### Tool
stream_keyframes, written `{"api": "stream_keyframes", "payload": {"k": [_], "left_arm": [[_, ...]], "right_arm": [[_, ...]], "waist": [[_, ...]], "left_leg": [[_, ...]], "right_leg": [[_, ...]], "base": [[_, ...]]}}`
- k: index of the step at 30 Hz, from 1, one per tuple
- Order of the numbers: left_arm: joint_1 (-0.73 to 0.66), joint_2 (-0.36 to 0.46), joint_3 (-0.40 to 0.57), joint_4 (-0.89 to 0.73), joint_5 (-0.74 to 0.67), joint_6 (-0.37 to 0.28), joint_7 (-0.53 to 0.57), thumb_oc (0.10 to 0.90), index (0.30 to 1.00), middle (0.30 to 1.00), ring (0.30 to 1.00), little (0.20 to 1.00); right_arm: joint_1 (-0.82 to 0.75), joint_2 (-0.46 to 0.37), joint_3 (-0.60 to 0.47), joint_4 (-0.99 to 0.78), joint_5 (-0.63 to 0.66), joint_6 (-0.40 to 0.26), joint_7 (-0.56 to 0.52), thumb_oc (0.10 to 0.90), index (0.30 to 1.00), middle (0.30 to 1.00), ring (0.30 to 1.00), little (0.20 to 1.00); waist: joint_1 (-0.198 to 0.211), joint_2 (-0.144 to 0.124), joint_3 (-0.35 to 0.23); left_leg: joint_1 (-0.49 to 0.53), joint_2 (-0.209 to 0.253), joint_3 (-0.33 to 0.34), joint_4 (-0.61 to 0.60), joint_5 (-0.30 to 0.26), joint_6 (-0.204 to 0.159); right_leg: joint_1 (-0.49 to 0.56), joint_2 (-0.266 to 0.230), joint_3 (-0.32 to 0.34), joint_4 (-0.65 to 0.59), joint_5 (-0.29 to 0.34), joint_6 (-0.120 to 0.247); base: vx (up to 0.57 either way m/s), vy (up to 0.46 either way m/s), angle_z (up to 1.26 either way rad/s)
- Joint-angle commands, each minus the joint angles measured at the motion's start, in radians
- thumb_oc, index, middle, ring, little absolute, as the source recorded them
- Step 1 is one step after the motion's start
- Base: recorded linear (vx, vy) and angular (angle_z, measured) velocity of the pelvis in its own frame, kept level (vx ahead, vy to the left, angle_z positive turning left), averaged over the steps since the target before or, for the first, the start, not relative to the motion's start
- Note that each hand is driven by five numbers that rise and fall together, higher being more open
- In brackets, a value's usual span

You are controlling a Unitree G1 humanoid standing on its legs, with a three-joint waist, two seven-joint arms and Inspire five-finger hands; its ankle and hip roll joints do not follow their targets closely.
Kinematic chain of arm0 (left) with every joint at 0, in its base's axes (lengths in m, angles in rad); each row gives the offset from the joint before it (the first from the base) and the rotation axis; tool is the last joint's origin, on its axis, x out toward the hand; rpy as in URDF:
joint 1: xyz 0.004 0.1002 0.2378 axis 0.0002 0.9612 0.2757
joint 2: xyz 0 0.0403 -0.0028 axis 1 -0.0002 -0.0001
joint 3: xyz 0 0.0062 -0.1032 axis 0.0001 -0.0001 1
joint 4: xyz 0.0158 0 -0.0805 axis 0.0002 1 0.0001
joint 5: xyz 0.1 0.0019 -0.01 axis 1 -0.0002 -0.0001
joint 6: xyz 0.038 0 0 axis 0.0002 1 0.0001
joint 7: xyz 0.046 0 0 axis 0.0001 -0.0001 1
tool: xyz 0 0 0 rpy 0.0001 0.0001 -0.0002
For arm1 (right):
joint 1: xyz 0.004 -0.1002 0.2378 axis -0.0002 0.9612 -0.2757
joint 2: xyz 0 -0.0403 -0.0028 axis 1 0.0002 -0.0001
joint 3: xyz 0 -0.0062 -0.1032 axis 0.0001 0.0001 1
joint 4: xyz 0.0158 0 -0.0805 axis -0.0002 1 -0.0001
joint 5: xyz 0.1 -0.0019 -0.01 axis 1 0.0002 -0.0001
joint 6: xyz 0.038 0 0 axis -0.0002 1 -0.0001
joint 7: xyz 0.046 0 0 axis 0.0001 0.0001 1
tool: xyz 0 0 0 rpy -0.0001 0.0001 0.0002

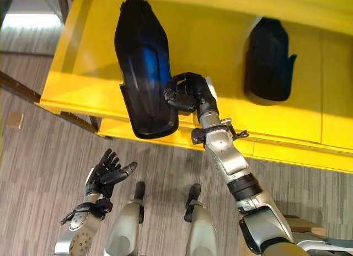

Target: Move parts from the plastic box to the shelf.

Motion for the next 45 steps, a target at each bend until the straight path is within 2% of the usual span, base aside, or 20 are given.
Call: {"api": "stream_keyframes", "payload": {"k": [1, 4, 6, 10, 13, 22, 27, 37, 45], "left_arm": [[0.022, 0.049, -0.004, -0.154, -0.042, -0.078, 0.0, 0.9, 1.0, 1.0, 1.0, 1.0], [0.009, 0.054, -0.015, -0.159, -0.047, -0.079, 0.012, 0.9, 1.0, 1.0, 1.0, 1.0], [0.002, 0.057, -0.026, -0.165, -0.044, -0.075, 0.024, 0.9, 1.0, 1.0, 1.0, 1.0], [0.007, 0.065, -0.033, -0.188, -0.05, -0.082, 0.04, 0.9, 1.0, 1.0, 1.0, 1.0], [-0.004, 0.068, -0.044, -0.188, -0.071, -0.096, 0.064, 0.9, 1.0, 1.0, 1.0, 1.0], [-0.043, 0.083, -0.079, -0.191, -0.101, -0.117, 0.074, 0.9, 1.0, 1.0, 1.0, 1.0], [-0.072, 0.086, -0.084, -0.189, -0.123, -0.138, 0.081, 0.9, 1.0, 1.0, 1.0, 1.0], [-0.099, 0.091, -0.097, -0.183, -0.134, -0.151, 0.078, 0.9, 1.0, 1.0, 1.0, 1.0], [-0.109, 0.087, -0.104, -0.175, -0.134, -0.151, 0.084, 0.9, 1.0, 1.0, 1.0, 1.0]], "right_arm": [[-0.151, -0.019, -0.056, -0.065, 0.054, -0.123, -0.083, 0.4, 0.3, 0.3, 0.3, 0.3], [-0.206, -0.034, -0.072, -0.033, 0.064, -0.128, -0.12, 0.4, 0.3, 0.3, 0.3, 0.3], [-0.255, -0.066, -0.083, -0.009, 0.065, -0.126, -0.15, 0.4, 0.3, 0.3, 0.3, 0.3], [-0.327, -0.124, -0.079, 0.056, 0.049, -0.114, -0.186, 0.4, 0.3, 0.3, 0.3, 0.3], [-0.391, -0.173, -0.071, 0.153, 0.054, -0.102, -0.216, 0.4, 0.3, 0.3, 0.3, 0.3], [-0.553, -0.271, 0.019, 0.394, 0.057, -0.081, -0.205, 0.4, 0.3, 0.3, 0.3, 0.3], [-0.659, -0.337, 0.129, 0.609, 0.028, -0.05, -0.156, 0.4, 0.3, 0.3, 0.3, 0.3], [-0.686, -0.335, 0.169, 0.789, 0.043, -0.043, -0.122, 0.4, 0.3, 0.3, 0.3, 0.3], [-0.648, -0.301, 0.128, 0.839, 0.086, -0.048, -0.135, 0.4, 0.3, 0.3, 0.3, 0.3]], "waist": [[-0.005, -0.01, -0.054], [-0.002, -0.001, -0.025], [-0.001, 0.003, -0.011], [0.003, 0.006, -0.011], [0.005, -0.001, -0.011], [0.003, -0.01, -0.011], [-0.006, -0.017, -0.011], [-0.013, -0.012, -0.011], [-0.015, -0.005, -0.011]], "left_leg": [[0.016, 0.043, 0.006, 0.142, -0.096, -0.009], [-0.066, 0.037, -0.012, 0.255, -0.151, 0.003], [-0.164, 0.026, -0.034, 0.344, -0.184, 0.015], [-0.272, 0.013, -0.051, 0.421, -0.211, 0.028], [-0.309, 0.012, -0.061, 0.439, -0.219, 0.032], [-0.298, 0.007, -0.057, 0.404, -0.212, 0.032], [-0.285, 0.005, -0.052, 0.399, -0.218, 0.029], [-0.272, 0.009, -0.05, 0.386, -0.213, 0.024], [-0.269, 0.012, -0.052, 0.381, -0.206, 0.018]], "right_leg": [[0.075, -0.066, 0.015, 0.052, -0.038, 0.081], [-0.001, -0.076, 0.034, 0.157, -0.082, 0.076], [-0.083, -0.084, 0.047, 0.243, -0.116, 0.066], [-0.178, -0.097, 0.052, 0.315, -0.142, 0.057], [-0.21, -0.098, 0.056, 0.32, -0.144, 0.056], [-0.201, -0.099, 0.051, 0.28, -0.124, 0.064], [-0.193, -0.103, 0.061, 0.27, -0.121, 0.067], [-0.181, -0.098, 0.058, 0.254, -0.112, 0.071], [-0.176, -0.093, 0.054, 0.248, -0.113, 0.07]], "base": [[-0.1, 0.019, 0.0], [-0.11, 0.041, 0.06], [-0.13, 0.044, 0.18], [-0.05, 0.025, 0.15], [-0.01, 0.014, 0.12], [0.01, 0.012, -0.01], [0.01, 0.014, 0.0], [0.0, 0.005, -0.01], [0.0, 0.0, 0.0]]}}
